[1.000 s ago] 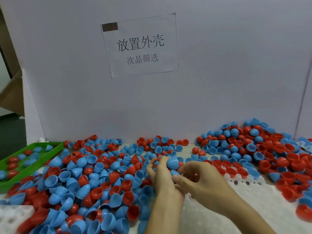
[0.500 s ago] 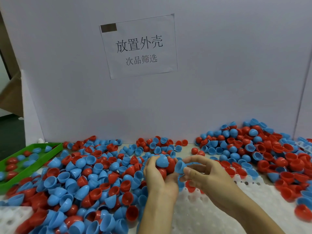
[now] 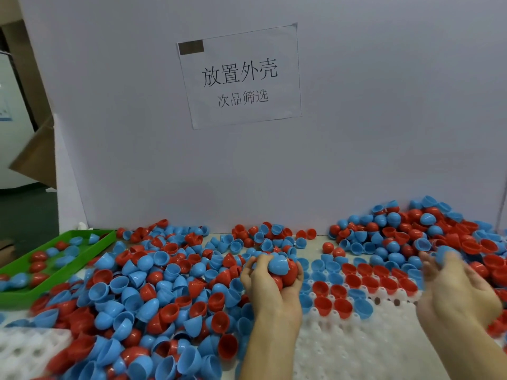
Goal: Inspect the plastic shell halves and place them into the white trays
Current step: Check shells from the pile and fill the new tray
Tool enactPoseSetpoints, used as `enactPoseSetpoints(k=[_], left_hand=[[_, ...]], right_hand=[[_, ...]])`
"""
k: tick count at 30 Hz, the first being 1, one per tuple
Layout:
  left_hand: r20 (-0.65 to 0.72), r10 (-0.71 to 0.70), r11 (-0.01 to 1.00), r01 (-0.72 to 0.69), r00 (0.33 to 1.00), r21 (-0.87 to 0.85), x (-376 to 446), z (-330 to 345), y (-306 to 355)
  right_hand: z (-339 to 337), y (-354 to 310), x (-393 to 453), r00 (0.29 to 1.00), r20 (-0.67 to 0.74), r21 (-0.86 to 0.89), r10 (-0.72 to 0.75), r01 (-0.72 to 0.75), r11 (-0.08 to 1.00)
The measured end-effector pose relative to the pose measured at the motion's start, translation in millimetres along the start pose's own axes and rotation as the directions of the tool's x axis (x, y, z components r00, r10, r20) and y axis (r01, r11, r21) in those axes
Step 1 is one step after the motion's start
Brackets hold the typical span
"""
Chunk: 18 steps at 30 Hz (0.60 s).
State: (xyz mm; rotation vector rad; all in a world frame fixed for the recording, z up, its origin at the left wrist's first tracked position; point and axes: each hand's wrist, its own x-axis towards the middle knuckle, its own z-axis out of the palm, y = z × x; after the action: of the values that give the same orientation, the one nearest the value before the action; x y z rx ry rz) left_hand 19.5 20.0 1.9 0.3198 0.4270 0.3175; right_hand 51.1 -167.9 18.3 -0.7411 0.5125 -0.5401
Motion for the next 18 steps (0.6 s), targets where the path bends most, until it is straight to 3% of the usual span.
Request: enactPoseSetpoints(k=[2,3,4,5,6,7,8,9,10,11,14,18], left_hand=[[-0.007,0.0,1.0,0.0,1.0,0.003,-1,2,1],[0.002,-0.001,1.0,0.001,1.0,0.004,0,2,0],[0.013,-0.009,1.0,0.009,1.0,0.012,-1,3,-1],[0.006,-0.024,1.0,0.024,1.0,0.016,-3,2,-3],[0.009,-0.03,1.0,0.03,1.0,0.007,-4,0,-7],[0.016,-0.048,0.997,0.048,0.999,-0.055,-1,-5,-12],[0.005,-0.078,0.985,0.078,0.997,-0.154,4,-12,-16],[0.007,-0.087,0.982,0.087,0.996,-0.166,8,-17,-18],[0.01,-0.093,0.987,0.093,0.996,-0.13,7,-19,-18],[0.031,-0.094,0.991,0.096,0.995,-0.096,7,-18,-18],[0.067,-0.057,0.988,0.047,0.996,0.144,-2,-6,-9],[0.011,-0.009,0.984,0.007,1.0,0.181,-6,-1,-9]], right_hand=[[4,-3,-10,0.998,-0.008,-0.055,0.062,-0.062,0.997],[9,-3,-17,0.995,0.091,-0.149,0.029,-0.016,0.989],[14,-3,-26,0.959,0.282,-0.279,-0.028,0.11,0.954],[20,-1,-39,0.829,0.56,-0.372,0.0,0.252,0.893],[28,0,-56,0.581,0.802,-0.395,0.14,0.34,0.853],[34,1,-73,0.32,0.897,-0.411,0.305,0.351,0.841],[38,1,-82,0.131,0.902,-0.43,0.412,0.379,0.819],[40,1,-83,0.025,0.885,-0.434,0.466,0.411,0.802],[41,-2,-83,-0.006,0.88,-0.421,0.475,0.453,0.786],[41,-5,-81,0.013,0.885,-0.413,0.465,0.482,0.773],[35,-6,-63,0.142,0.88,-0.439,0.452,0.607,0.663],[21,9,-47,0.341,0.856,-0.513,0.388,0.66,0.55]])
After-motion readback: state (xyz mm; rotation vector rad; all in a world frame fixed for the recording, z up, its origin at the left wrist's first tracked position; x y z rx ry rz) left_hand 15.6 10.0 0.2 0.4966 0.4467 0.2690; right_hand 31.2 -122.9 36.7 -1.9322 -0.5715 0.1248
